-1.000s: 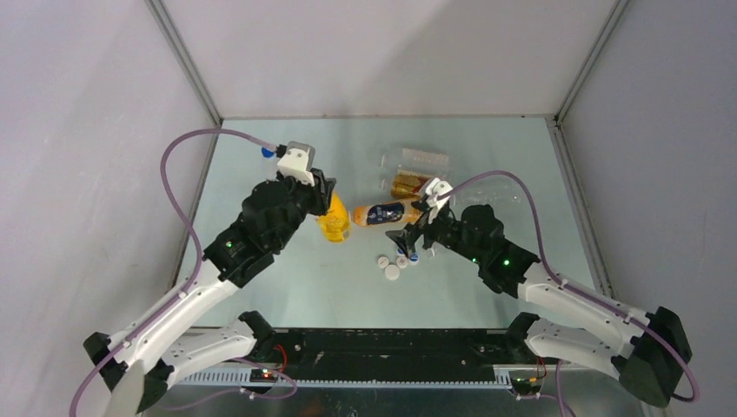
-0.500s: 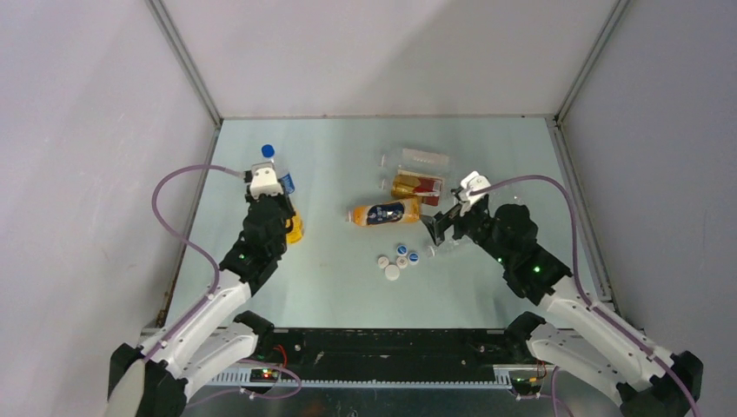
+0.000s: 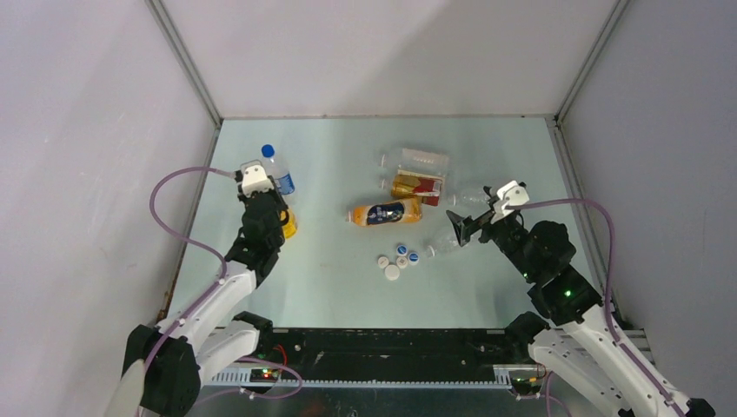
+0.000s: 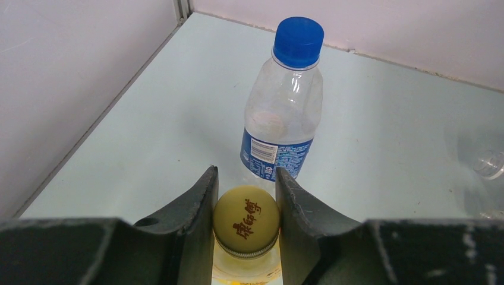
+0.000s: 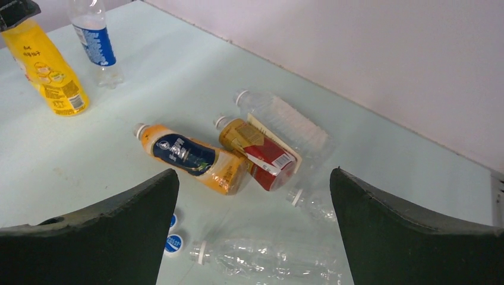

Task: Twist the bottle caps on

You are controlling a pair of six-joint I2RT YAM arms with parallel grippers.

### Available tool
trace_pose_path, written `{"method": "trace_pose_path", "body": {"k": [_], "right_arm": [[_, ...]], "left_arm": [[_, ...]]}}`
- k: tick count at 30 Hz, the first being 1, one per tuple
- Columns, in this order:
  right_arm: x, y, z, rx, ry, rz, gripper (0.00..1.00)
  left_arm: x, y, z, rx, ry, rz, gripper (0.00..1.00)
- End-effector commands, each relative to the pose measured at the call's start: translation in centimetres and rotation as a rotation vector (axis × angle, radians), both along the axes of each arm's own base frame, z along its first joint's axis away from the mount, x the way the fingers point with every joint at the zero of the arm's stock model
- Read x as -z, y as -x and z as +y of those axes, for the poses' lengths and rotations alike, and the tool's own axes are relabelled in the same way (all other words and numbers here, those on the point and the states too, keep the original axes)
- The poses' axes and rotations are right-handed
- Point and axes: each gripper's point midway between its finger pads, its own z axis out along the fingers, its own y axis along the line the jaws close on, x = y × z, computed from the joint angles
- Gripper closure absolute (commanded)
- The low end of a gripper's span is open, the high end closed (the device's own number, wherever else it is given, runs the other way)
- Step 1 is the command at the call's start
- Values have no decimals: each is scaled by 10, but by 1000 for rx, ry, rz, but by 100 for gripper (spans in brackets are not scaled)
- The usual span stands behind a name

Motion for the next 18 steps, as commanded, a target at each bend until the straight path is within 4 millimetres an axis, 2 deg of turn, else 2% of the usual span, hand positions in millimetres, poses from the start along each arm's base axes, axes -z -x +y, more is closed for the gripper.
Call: {"method": "trace_pose_path", "body": {"k": [1,6,10,14,18], "right_arm": [[-14,2,-16,62,2,-52,1],[-33,5,-34,133,-33,-117,1],[-54,10,-51,199,-70,-195,1],[-71,15,-62,242,-118,-248,1],[-78,18,-66,249,-130,-272,1]], "left_arm": [[-10,-4,0,-8,50,-48,81],[-2,-1,0,-12,62,-29,72],[2,0,-1,-11,67,-13,57],[6,2,1,-19,67,8,48],[7,3,0,-19,72,13,42]]}}
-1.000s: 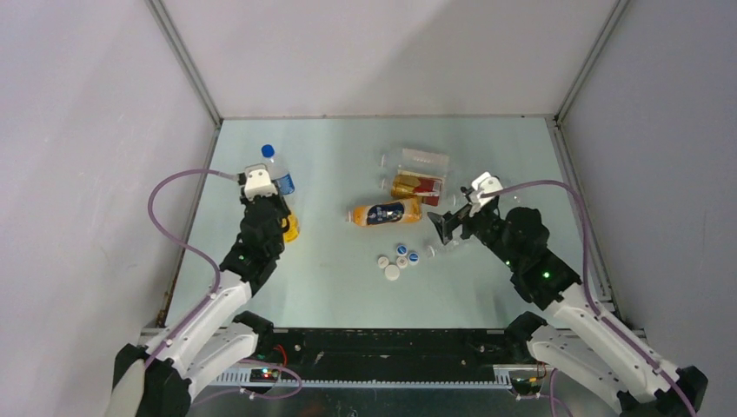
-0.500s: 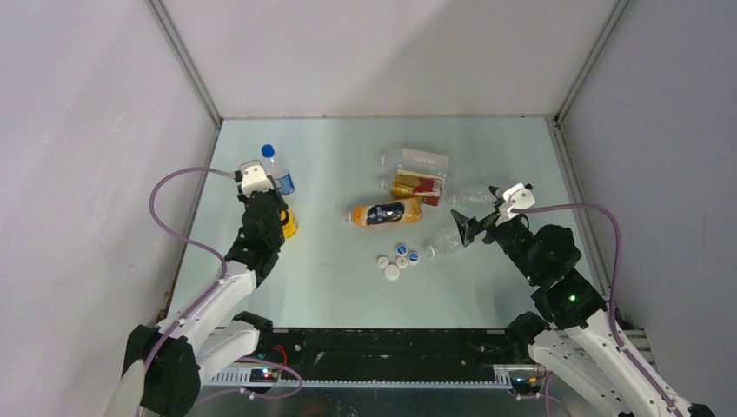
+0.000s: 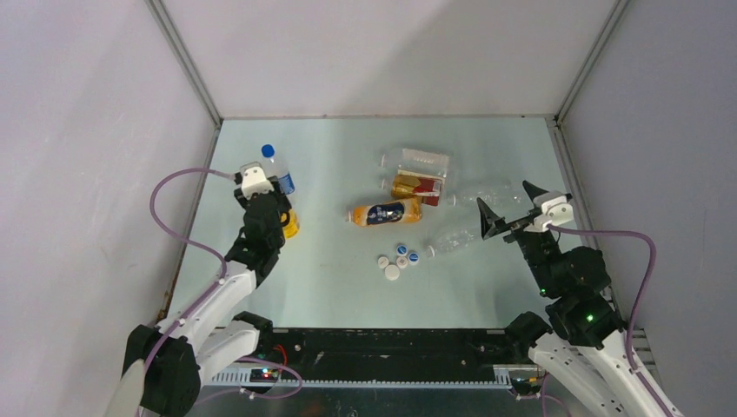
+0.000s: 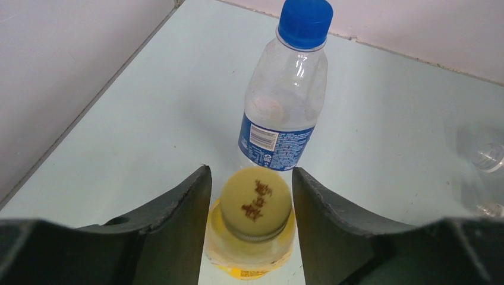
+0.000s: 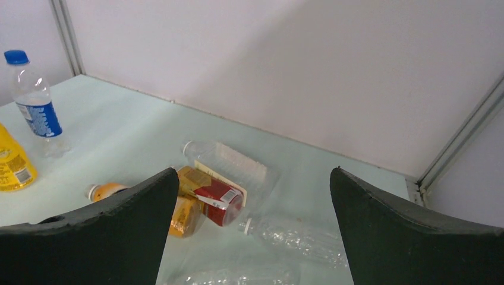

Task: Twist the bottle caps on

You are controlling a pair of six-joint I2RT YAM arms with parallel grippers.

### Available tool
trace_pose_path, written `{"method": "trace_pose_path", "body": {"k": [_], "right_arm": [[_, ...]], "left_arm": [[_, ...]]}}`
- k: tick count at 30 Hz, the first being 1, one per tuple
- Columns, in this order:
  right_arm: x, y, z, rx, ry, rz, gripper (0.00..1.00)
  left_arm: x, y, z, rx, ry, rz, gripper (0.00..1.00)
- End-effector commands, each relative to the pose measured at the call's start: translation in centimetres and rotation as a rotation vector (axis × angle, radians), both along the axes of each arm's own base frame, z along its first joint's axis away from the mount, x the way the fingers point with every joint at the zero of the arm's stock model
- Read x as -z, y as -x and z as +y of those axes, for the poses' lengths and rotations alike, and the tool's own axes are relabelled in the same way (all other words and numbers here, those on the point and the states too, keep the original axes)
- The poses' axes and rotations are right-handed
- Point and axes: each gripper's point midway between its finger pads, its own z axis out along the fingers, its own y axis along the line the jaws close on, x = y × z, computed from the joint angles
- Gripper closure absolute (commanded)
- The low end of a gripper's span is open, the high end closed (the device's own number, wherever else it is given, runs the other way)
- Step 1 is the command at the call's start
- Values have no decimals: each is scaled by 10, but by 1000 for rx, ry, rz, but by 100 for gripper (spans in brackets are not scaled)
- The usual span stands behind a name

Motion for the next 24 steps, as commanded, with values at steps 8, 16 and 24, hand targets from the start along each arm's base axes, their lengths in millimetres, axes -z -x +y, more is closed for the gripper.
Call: {"method": "trace_pose_path", "body": {"k": [8,16,24], "right_arm": [[-29,8,-18,62,-18,-110,1],[-45,16,-21,51,-57,-168,1],[-56,23,-25,49,-72,-213,1]], "left_arm": [[-13,1,-1,-4,65,-29,31],[-31,7,-4,19,97,-64,15],[-51,24,-3,39,149,-111,0]]}}
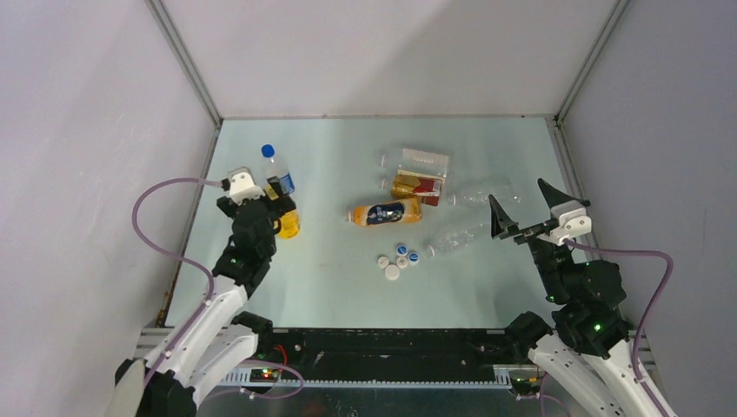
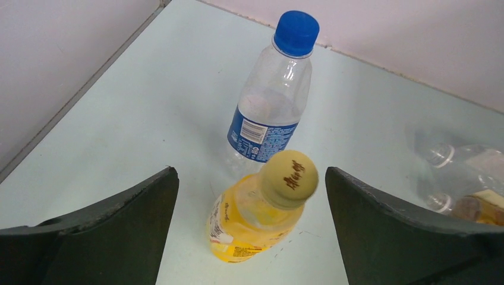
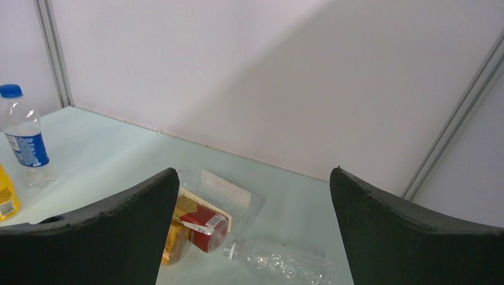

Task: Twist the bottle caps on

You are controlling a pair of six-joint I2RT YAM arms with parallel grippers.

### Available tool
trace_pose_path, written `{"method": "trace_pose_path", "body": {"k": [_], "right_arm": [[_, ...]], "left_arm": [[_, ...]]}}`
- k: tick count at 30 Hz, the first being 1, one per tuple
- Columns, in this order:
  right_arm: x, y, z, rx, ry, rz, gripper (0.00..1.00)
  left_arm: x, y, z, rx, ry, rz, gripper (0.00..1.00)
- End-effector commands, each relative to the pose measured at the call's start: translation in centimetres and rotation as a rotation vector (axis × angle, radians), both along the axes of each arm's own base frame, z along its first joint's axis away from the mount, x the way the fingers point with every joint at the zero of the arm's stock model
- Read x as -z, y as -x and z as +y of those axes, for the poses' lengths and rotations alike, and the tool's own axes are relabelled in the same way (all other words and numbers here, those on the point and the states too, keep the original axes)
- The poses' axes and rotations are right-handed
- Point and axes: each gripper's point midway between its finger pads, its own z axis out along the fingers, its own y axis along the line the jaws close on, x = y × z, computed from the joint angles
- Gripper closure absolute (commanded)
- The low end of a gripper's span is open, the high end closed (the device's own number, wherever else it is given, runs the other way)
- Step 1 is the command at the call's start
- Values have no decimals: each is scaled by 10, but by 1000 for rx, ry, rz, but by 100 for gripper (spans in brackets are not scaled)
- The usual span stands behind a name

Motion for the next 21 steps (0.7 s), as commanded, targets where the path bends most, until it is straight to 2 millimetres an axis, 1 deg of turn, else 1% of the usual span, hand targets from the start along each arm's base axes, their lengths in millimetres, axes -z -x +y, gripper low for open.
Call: {"method": "trace_pose_path", "body": {"k": [1,4,6,7,8,9,10,11,12,13,14,15,16,17,18,19,20,21], "right_arm": [[-26,11,-9,7,-51,-91,1],[-29,14,-8,-7,-67,-98,1],[-31,16,-5,-30,-75,-105,1],[-32,18,-3,-42,-76,-108,1],[-33,19,-3,-50,-87,-106,1],[-32,20,-2,-57,-86,-100,1],[-34,21,-2,-62,-94,-101,1],[-34,22,-2,-67,-94,-100,1],[-36,24,-3,-68,-97,-103,1],[-37,25,-3,-70,-101,-108,1],[-38,26,-4,-70,-102,-111,1],[-39,28,-5,-70,-107,-114,1],[-39,29,-5,-71,-110,-110,1],[-40,30,-6,-71,-115,-110,1],[-39,31,-7,-74,-117,-95,1],[-41,33,-7,-80,-119,-90,1],[-35,34,-6,-89,-118,-59,0],[-38,37,-6,-99,-125,-56,0]], "left_arm": [[-34,7,0,5,71,-78,0],[-47,17,2,16,81,-99,0],[-49,24,3,21,83,-91,0],[-56,28,3,24,93,-109,0],[-55,31,4,26,95,-96,0],[-61,35,4,30,104,-112,0],[-61,38,4,31,107,-104,0],[-68,42,5,37,116,-120,0],[-67,45,5,39,118,-110,0],[-75,49,5,49,127,-131,0],[-74,52,5,51,129,-120,0],[-83,57,5,61,137,-141,0],[-81,60,5,65,136,-131,0],[-88,66,6,71,144,-150,0],[-87,70,7,73,144,-141,0],[-94,76,7,84,152,-163,0],[-93,80,8,87,151,-152,0],[-97,88,8,101,156,-157,0]]}}
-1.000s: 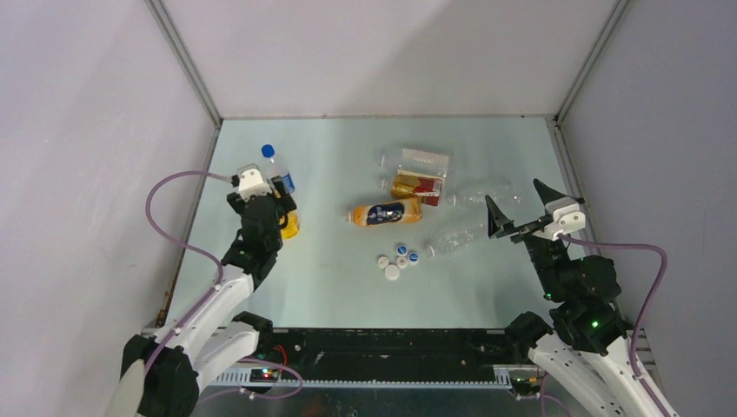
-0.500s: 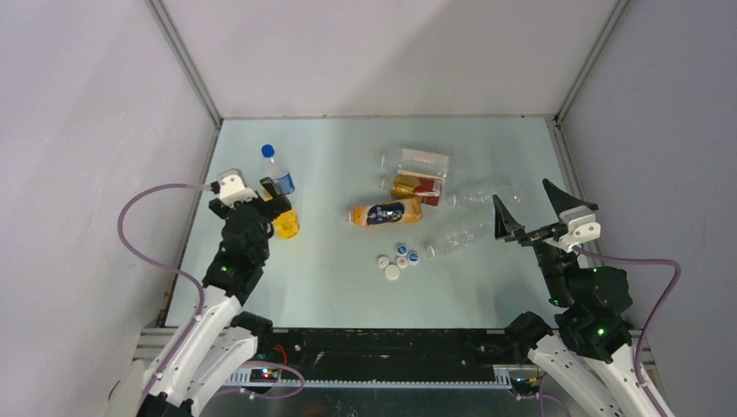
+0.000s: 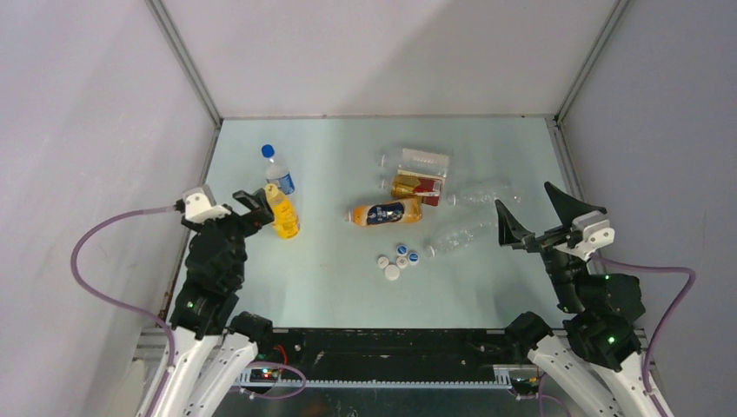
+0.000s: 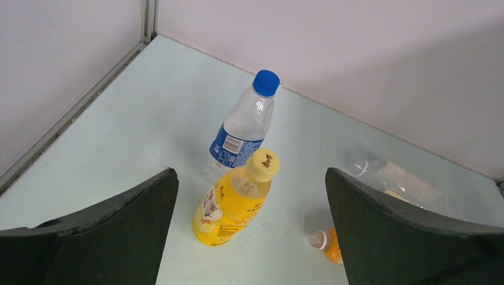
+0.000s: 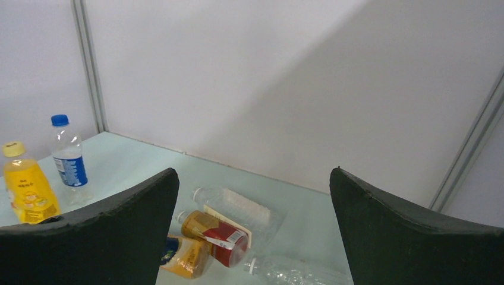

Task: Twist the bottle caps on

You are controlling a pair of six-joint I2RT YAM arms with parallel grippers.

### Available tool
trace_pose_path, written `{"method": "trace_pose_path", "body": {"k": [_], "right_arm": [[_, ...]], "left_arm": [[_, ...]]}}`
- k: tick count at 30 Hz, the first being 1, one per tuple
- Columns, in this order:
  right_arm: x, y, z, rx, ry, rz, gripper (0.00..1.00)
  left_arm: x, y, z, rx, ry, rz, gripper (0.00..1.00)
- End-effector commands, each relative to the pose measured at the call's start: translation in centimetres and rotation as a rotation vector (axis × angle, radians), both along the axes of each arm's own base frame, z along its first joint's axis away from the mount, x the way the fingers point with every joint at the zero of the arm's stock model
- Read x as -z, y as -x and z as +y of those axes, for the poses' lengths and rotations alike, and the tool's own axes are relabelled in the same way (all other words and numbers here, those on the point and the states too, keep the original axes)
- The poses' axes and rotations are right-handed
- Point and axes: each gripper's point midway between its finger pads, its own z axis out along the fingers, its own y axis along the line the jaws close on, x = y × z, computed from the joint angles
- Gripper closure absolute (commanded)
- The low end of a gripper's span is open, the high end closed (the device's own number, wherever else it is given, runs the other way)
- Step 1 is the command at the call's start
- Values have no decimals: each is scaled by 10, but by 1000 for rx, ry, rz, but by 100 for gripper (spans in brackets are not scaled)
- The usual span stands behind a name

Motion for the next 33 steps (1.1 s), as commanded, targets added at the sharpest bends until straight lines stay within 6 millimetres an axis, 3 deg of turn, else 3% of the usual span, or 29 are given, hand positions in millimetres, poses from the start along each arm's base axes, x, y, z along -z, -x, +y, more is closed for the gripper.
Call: {"method": "trace_pose_path", "body": {"k": [1,8,16,21,33], "right_arm": [[-11,15,-3,-44,-58,36,1],[8,28,-18,-39,-245,188,1],[30,50,-69,115,-434,229,1],[35,60,-86,155,-523,230,1],[60,60,-87,184,-552,322,1]], "left_arm": [[-18,24,0,42,35,-16,0],[-58,77,5,123,21,-98,0],[-86,144,34,89,38,-316,0],[-82,161,46,45,85,-389,0],[-72,178,55,24,137,-448,0]]}}
